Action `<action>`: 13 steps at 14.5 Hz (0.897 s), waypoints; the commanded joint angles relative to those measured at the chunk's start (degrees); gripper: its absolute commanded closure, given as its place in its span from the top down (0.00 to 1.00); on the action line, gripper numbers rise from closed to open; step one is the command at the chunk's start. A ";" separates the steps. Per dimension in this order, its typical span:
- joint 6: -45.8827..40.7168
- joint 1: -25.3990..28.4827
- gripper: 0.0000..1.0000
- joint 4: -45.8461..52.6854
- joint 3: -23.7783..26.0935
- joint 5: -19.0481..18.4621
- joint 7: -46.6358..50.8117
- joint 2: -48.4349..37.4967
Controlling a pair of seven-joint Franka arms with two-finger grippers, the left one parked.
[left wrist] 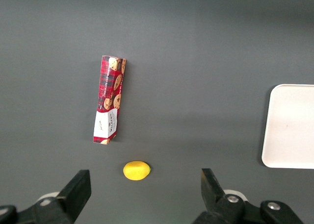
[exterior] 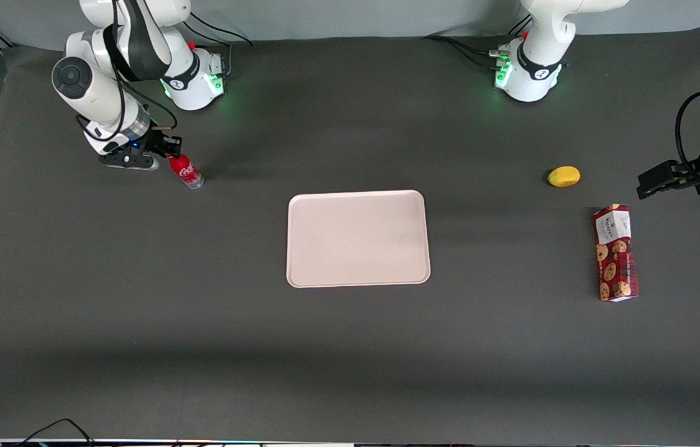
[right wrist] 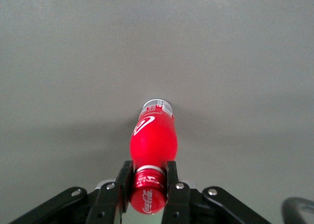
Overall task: Place coke bottle on tray
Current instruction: 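Lift the bottle with the right gripper and carry it over the white tray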
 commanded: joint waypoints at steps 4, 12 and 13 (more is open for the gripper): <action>-7.82 0.27 0.00 8.70 0.48 0.56 -1.61 -0.15; -37.60 1.49 0.00 52.87 0.84 0.65 -0.20 16.00; -41.91 2.28 0.00 59.47 0.93 0.65 1.02 19.16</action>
